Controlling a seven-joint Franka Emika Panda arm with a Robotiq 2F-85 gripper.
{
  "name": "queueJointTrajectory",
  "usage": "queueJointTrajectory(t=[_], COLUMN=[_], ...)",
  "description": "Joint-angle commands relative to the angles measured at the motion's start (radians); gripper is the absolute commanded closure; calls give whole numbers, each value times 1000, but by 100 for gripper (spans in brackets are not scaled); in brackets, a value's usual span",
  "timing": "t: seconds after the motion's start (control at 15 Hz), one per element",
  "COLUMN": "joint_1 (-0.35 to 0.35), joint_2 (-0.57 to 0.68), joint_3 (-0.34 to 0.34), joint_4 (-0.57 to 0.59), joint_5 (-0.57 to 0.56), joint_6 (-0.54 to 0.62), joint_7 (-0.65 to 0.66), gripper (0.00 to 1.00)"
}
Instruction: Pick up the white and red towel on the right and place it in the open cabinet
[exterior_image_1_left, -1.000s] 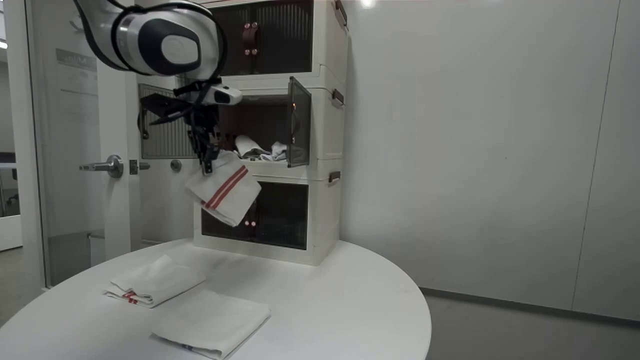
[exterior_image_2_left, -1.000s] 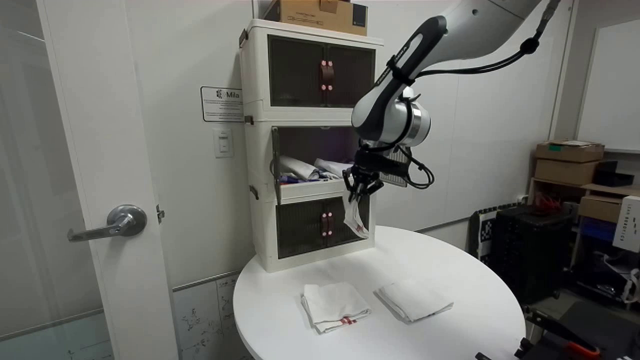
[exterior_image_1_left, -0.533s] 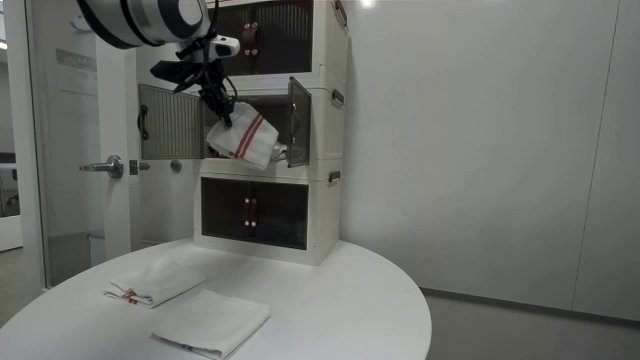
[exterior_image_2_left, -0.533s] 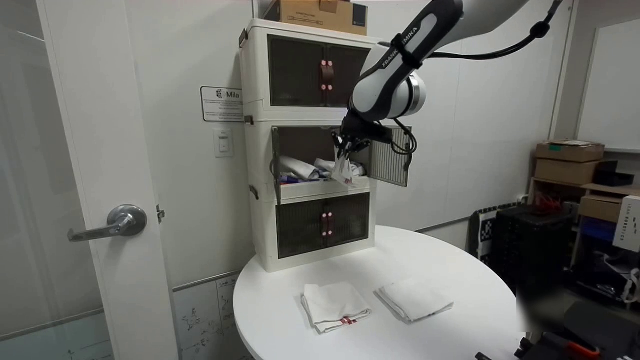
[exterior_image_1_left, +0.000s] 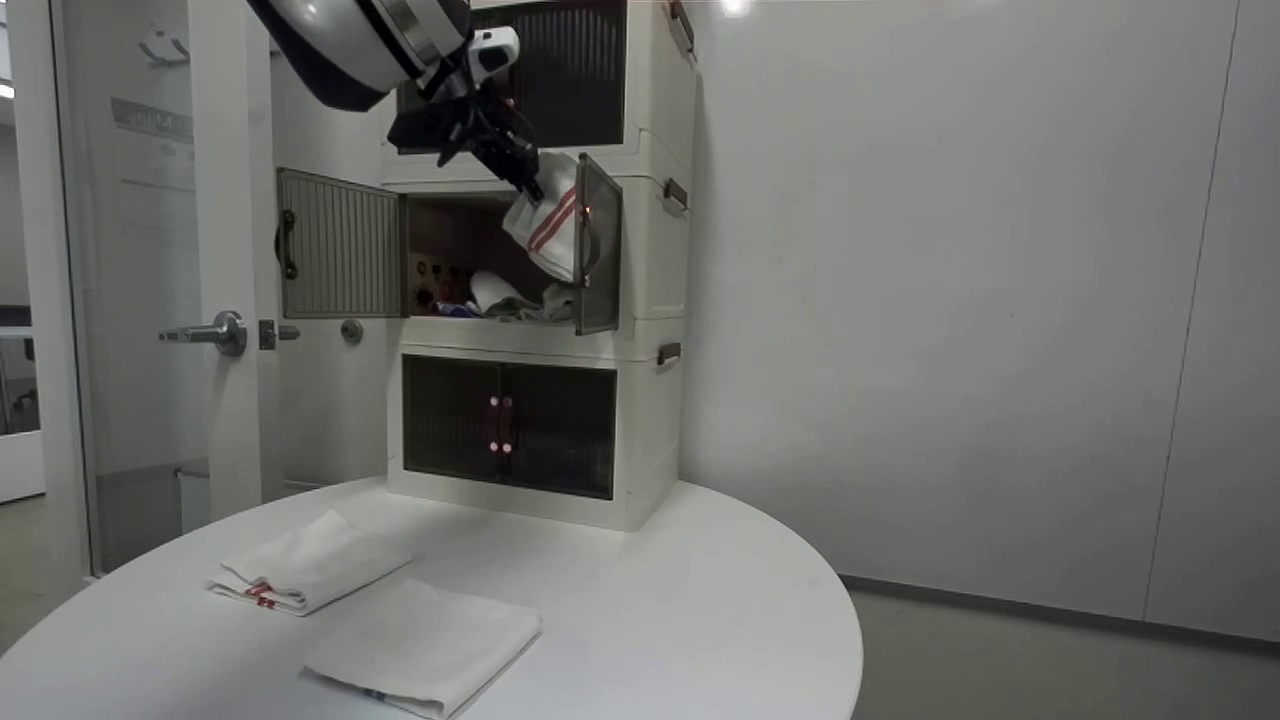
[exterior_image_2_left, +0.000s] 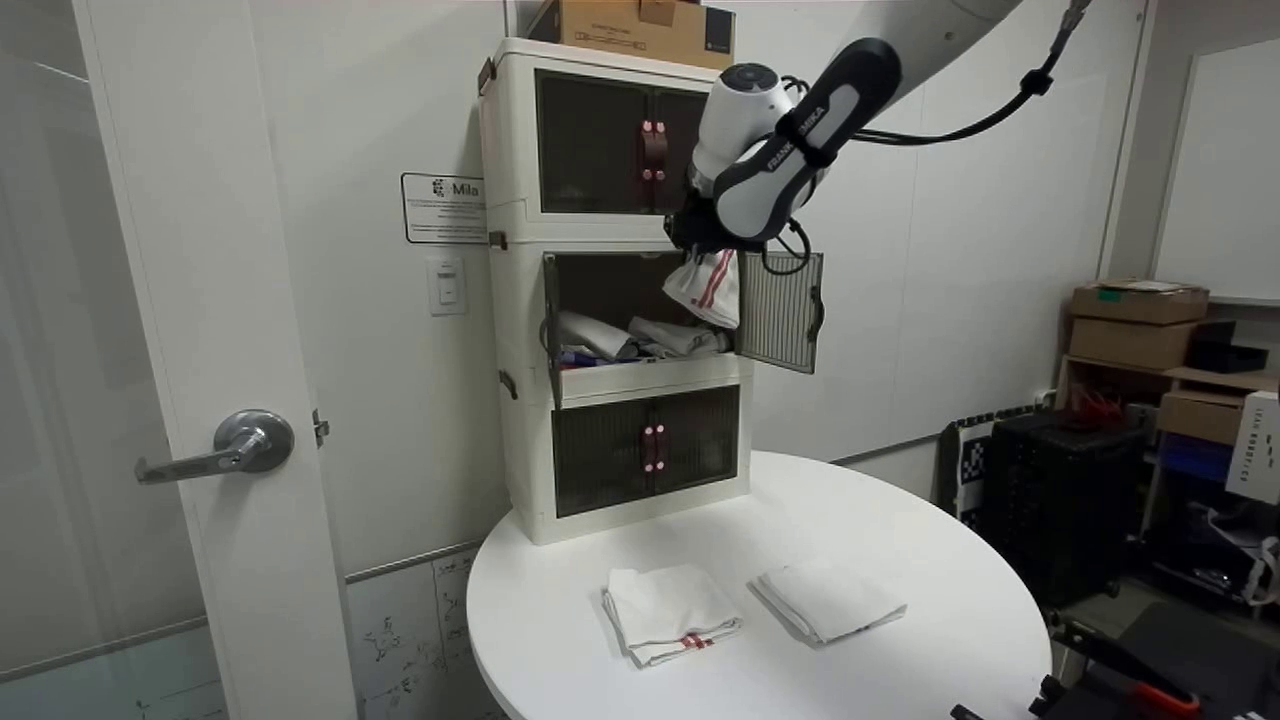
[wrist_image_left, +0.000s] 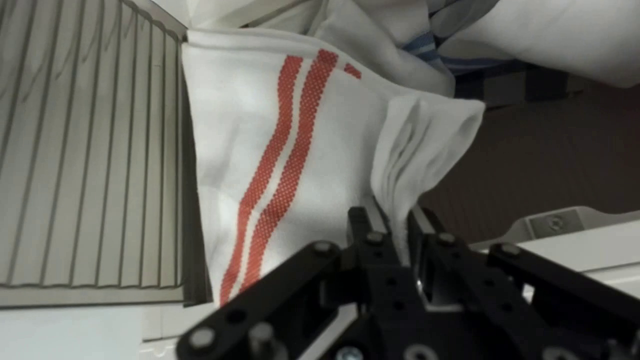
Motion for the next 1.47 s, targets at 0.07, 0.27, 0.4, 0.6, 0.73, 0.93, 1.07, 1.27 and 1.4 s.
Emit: queueJointTrajectory(t=[0.07,0.27,0.4,0.6,0.73,0.93,1.07,1.27,1.4], joint_1=[-33,-62,-76,-92,-96,-94,-99,-95,-91], joint_2=[250,361,429,491,484,455,449,458,454], joint_3=[-7,13,20,33,45,75,106,140,155], joint_4=[289,409,499,596,593,558,545,548,542], joint_5=[35,105,148,174,185,194,211,240,256], joint_6=[-72,-133,-165,-209,-222,-211,-211,-217,-209], joint_7=[-4,-62,-94,-118,-139,-184,-226,-281,-312], gripper=[97,97,97,97,97,97,63,48,33])
